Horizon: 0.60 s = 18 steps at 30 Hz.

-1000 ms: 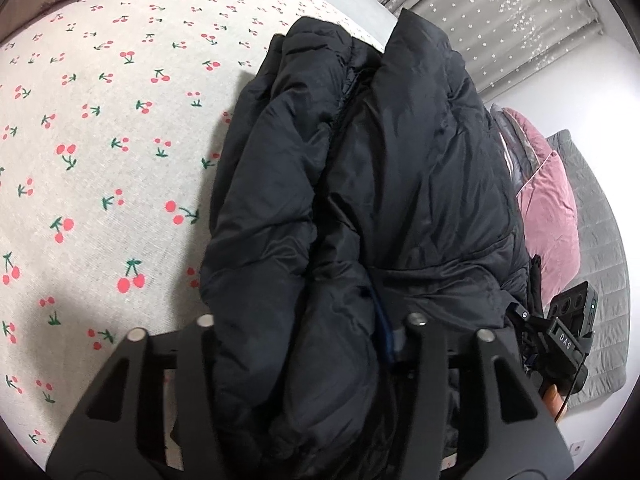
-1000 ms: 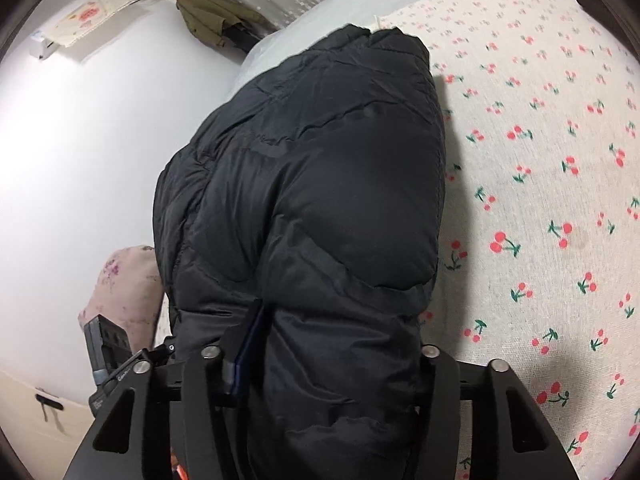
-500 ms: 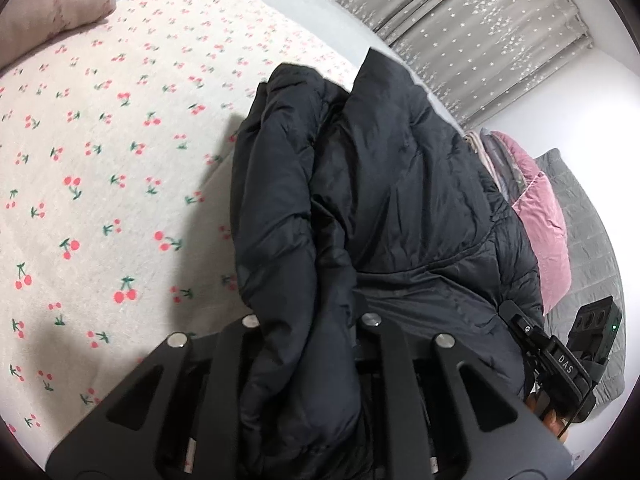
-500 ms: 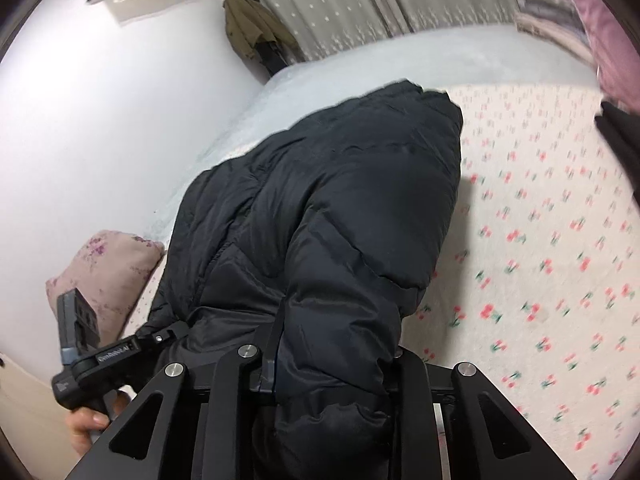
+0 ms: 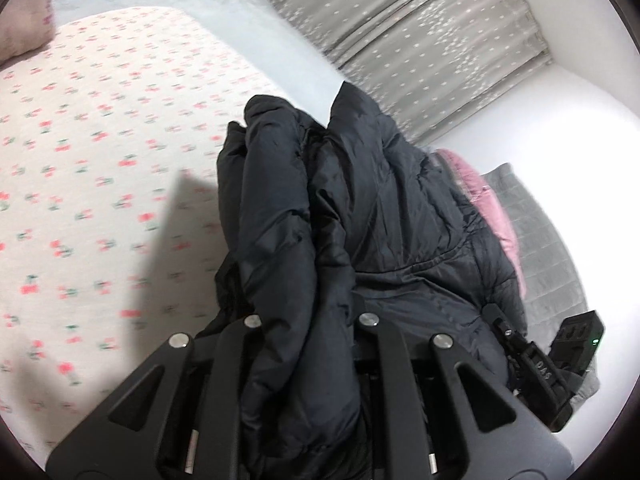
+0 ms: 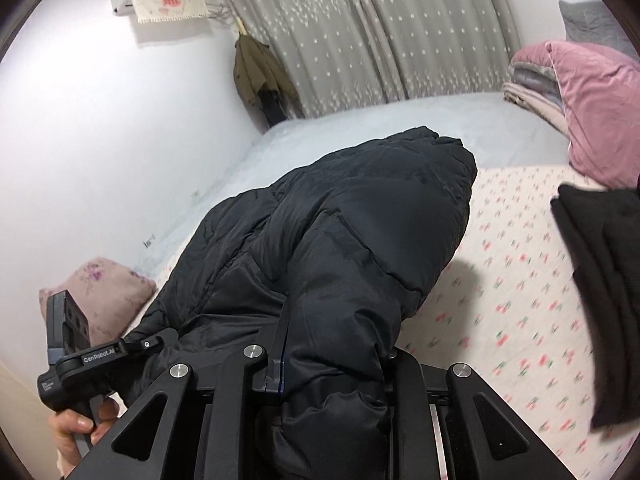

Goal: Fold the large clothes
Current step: 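Grasp the jacket bundle with both grippers and lift it onto the folded garment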

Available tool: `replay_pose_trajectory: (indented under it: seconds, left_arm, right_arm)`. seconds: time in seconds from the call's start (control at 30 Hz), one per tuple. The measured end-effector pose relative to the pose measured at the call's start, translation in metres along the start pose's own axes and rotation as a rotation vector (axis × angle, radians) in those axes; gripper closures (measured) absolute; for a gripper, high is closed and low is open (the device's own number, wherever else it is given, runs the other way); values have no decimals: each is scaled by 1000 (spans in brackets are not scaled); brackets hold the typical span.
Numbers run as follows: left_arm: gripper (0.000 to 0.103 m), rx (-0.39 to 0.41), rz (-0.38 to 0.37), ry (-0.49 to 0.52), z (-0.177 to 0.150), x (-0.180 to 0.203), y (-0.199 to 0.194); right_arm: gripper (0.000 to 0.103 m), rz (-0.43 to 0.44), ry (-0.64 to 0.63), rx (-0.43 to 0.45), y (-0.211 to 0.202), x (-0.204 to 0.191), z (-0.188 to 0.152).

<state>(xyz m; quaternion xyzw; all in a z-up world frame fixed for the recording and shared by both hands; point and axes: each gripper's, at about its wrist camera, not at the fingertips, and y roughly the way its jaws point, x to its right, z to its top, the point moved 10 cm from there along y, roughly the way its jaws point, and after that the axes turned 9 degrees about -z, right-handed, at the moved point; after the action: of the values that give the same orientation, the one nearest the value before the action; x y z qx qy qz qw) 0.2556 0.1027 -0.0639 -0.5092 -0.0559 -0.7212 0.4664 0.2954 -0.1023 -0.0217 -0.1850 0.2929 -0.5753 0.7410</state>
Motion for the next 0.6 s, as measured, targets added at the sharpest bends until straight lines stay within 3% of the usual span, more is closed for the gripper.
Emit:
replay_pose_trajectory:
  seconds: [0.1,0.3,0.47,0.6]
  left_arm:
    - [87,14,-82,16,2,34,18]
    - [87,-29,-251,106,-20,142,92]
    - [86,-167,-322,252,-78,252,188]
    - [82,-302,-344,308,-148,295,258]
  right_arm:
    - [82,-4,-19,29,-10,13,24]
    - [82,-81,-61,125,-73,102,90]
    - [82,-170,-7,198,-142,226,133]
    - [80,-237,152,166,-162,353,134]
